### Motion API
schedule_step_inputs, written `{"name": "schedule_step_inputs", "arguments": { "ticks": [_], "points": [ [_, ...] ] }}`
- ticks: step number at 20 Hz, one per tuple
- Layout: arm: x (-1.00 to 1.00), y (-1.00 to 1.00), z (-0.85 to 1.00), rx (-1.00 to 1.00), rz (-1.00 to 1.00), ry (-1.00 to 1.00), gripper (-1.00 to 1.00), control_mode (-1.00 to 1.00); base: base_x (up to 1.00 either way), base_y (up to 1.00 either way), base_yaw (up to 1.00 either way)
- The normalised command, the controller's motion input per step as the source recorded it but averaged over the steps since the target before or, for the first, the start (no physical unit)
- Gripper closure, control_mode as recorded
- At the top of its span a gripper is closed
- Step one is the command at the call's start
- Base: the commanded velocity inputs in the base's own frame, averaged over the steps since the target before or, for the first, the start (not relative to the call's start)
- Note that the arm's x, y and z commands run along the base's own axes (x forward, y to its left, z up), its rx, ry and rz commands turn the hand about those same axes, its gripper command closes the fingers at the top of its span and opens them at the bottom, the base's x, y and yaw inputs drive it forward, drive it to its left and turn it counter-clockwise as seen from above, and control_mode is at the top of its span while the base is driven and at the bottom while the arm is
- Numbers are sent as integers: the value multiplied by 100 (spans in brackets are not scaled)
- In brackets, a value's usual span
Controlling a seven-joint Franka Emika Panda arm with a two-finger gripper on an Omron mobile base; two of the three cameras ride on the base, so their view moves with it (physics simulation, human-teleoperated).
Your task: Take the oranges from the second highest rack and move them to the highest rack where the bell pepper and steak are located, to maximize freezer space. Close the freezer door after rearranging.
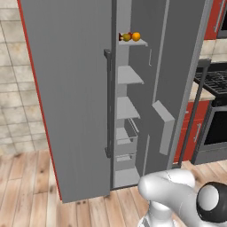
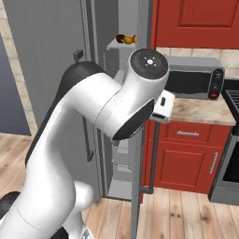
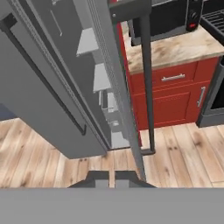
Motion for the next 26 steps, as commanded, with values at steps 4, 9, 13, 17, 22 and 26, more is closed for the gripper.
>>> {"name": "schedule_step_inputs", "arguments": {
  "ticks": [4, 9, 13, 17, 22, 26],
  "points": [
    [69, -70, -39, 10, 14, 8, 100, -100, 0, 0, 0],
    [63, -33, -58, 9, 13, 0, 100, -100, 0, 0, 0],
    [37, -38, -28, 23, 14, -8, 100, -100, 0, 0, 0],
    [38, -9, -13, 28, 13, -7, 100, -100, 0, 0, 0],
    [35, 0, -25, 8, 2, 3, 100, -100, 0, 0, 0],
    [28, -9, -40, 0, 0, 1, 100, -100, 0, 0, 0]
  ]
}}
